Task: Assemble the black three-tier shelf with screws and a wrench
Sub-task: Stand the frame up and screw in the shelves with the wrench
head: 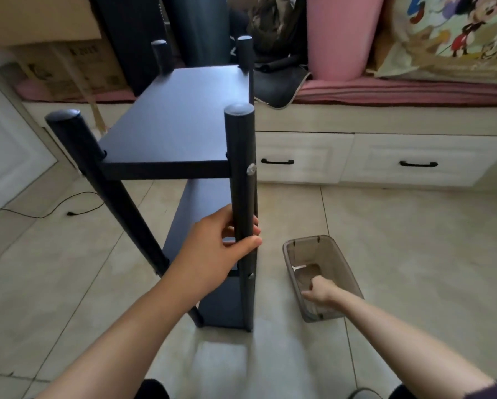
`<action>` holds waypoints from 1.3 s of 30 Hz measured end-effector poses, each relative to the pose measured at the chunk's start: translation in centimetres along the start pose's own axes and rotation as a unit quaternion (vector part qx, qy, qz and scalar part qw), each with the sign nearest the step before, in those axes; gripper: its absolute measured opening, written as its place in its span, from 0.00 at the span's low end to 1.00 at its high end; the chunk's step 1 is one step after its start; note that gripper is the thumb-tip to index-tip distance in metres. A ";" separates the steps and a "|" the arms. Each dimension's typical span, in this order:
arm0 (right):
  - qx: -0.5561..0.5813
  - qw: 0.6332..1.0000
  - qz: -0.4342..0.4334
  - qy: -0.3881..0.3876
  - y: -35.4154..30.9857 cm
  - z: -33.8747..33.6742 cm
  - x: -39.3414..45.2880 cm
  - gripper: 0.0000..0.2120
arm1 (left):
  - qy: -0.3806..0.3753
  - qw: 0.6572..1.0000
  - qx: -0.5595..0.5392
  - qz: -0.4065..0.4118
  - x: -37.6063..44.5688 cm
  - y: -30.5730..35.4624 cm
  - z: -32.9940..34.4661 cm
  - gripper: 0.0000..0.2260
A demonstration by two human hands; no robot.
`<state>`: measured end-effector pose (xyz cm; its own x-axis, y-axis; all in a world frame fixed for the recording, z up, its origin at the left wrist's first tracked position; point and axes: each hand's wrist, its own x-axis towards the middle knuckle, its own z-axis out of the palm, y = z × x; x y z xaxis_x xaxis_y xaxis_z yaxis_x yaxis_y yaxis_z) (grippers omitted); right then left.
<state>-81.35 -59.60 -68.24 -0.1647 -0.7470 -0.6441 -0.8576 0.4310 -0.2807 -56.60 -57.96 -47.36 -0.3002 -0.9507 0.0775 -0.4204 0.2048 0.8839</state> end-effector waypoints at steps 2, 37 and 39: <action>0.003 1.000 0.005 0.006 0.8 2.0 0.5 0.18 | 0.003 1.000 0.003 0.001 0.0 0.1 0.0 0.09; -0.146 0.981 -0.094 0.087 2.3 10.1 8.4 0.23 | 0.109 0.987 0.087 -0.084 0.1 1.4 2.0 0.03; -0.159 0.976 -0.102 0.104 2.5 10.4 8.4 0.23 | 0.107 0.987 0.089 -0.083 0.1 1.4 2.0 0.03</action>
<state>-79.84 -59.54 -81.80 -0.0415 -0.9019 -0.4299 -0.9854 0.1082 -0.1318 -58.96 -57.31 -47.00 -0.0346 -0.9981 0.0518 -0.5974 0.0623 0.7995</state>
